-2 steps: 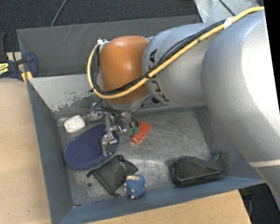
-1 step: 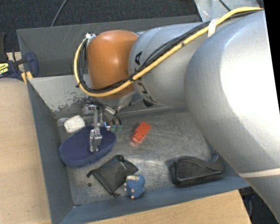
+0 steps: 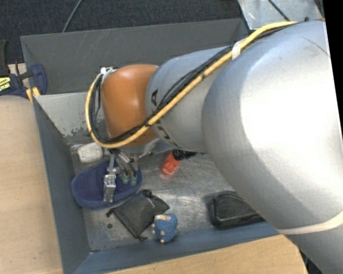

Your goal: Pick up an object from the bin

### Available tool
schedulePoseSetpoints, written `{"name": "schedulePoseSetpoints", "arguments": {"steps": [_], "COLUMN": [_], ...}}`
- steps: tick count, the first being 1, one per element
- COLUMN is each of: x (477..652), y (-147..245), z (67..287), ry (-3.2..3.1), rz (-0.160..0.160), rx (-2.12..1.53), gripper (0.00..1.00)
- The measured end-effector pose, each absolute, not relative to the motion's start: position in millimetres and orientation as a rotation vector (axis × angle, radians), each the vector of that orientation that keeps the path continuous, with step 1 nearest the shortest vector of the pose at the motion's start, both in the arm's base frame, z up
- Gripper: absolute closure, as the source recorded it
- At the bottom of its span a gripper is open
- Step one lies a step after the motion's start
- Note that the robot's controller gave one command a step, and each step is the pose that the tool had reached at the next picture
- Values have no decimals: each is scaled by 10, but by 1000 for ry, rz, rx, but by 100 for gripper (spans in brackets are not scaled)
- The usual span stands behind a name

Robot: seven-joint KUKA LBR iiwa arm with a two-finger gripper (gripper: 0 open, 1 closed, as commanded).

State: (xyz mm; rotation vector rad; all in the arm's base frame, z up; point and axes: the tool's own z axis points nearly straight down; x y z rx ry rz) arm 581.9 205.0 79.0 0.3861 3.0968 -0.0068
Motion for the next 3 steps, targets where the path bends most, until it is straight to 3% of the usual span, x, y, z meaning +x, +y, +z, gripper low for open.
{"name": "schedulePoseSetpoints", "arguments": {"steps": [1, 2, 3], "x": [5872, 5854, 5877], "y": [2012, 2029, 2021], "z": [846, 847, 1374], "ry": [3104, 3113, 3110], "rz": [-3, -3, 3], "rx": [389, 389, 390], "gripper": [0, 100, 100]}}
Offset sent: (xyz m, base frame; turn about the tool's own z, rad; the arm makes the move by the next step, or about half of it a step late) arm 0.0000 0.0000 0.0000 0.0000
